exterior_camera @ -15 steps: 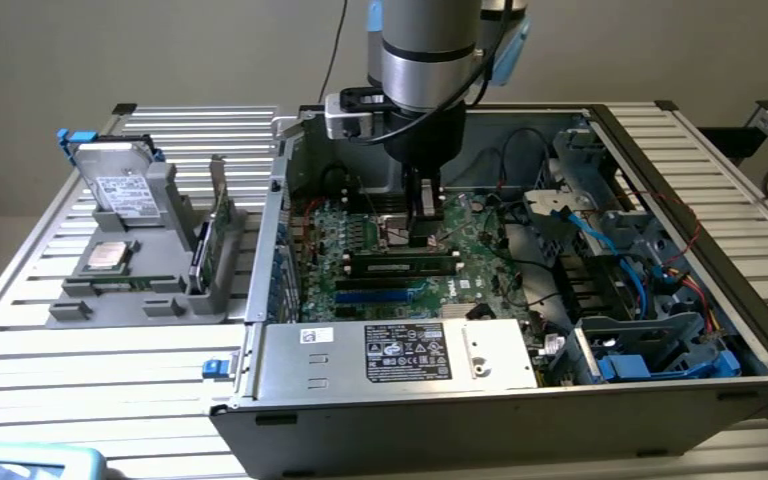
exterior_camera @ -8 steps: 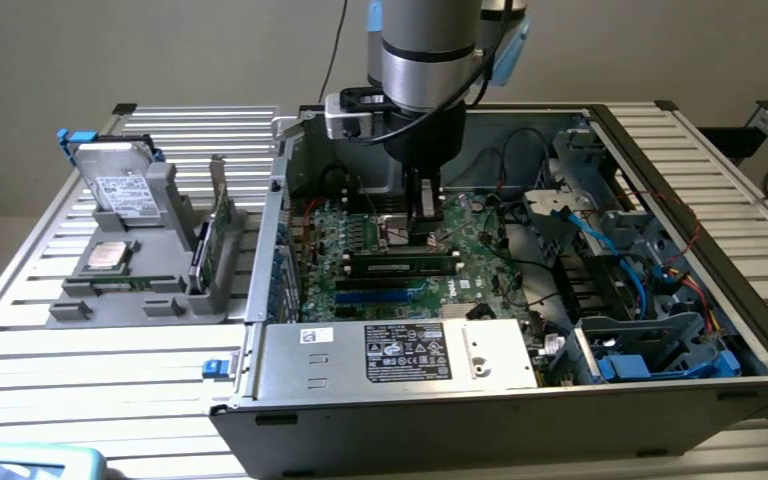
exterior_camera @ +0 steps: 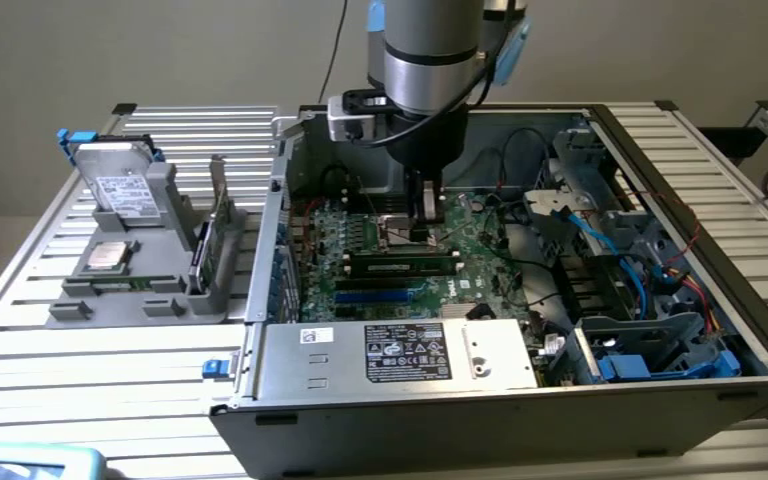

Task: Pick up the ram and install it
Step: 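Press down the ram until it locks into place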

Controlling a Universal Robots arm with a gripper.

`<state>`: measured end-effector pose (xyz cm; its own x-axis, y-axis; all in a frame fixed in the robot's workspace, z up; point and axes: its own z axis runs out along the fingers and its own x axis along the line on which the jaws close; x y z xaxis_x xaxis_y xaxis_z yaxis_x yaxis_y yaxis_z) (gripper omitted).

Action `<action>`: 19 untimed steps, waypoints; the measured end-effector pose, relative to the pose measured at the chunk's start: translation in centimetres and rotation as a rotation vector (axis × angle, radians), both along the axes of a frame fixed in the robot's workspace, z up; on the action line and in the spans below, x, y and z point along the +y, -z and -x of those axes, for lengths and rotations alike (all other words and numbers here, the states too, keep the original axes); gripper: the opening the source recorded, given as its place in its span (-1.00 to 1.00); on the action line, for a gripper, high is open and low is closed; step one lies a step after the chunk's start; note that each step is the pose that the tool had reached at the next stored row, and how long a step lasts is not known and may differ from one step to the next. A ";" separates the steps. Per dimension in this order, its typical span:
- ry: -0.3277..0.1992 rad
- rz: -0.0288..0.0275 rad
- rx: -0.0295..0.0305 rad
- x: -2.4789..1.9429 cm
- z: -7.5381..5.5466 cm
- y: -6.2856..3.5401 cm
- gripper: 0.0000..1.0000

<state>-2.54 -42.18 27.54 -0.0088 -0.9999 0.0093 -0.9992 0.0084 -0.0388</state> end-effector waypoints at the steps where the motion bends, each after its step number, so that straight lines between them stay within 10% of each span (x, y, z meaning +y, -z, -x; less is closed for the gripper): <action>1: 0.000 -0.0009 0.0000 0.00 -0.1 0.16 -0.79; 19: 0.000 -0.0044 0.0000 -0.02 -1.5 3.42 -0.79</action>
